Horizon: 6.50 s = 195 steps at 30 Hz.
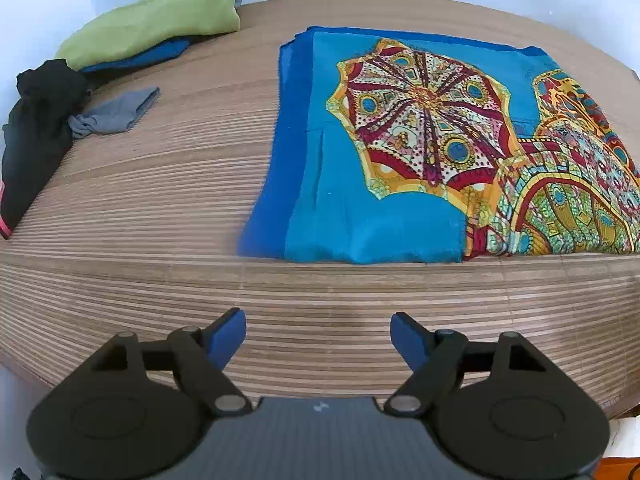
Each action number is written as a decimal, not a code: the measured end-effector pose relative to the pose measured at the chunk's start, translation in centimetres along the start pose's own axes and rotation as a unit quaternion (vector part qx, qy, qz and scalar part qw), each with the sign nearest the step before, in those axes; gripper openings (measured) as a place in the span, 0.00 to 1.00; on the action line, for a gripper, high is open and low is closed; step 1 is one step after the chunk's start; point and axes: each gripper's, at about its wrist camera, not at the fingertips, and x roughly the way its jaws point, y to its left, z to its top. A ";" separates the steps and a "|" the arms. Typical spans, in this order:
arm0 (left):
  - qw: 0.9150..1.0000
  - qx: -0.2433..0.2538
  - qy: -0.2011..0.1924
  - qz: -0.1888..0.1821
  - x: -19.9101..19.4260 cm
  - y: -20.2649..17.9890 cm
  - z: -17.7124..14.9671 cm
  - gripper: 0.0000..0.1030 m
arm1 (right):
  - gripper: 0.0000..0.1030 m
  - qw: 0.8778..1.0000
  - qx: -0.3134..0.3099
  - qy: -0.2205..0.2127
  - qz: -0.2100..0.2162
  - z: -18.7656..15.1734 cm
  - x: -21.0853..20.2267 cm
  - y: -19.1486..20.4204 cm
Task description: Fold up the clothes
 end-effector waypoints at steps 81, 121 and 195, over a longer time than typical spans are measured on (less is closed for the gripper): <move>0.871 -0.139 -0.016 -0.470 11.0 18.7 14.7 0.64 | 0.11 0.973 -0.013 -0.106 0.205 11.4 6.5 25.2; 0.787 -0.319 0.096 -0.519 26.2 12.1 26.3 0.05 | 0.11 0.976 0.058 -0.154 0.140 10.4 3.6 26.1; 0.989 0.106 -0.076 -0.076 1.3 -13.1 6.5 0.70 | 0.49 0.945 -0.239 -0.031 0.222 8.7 8.2 7.3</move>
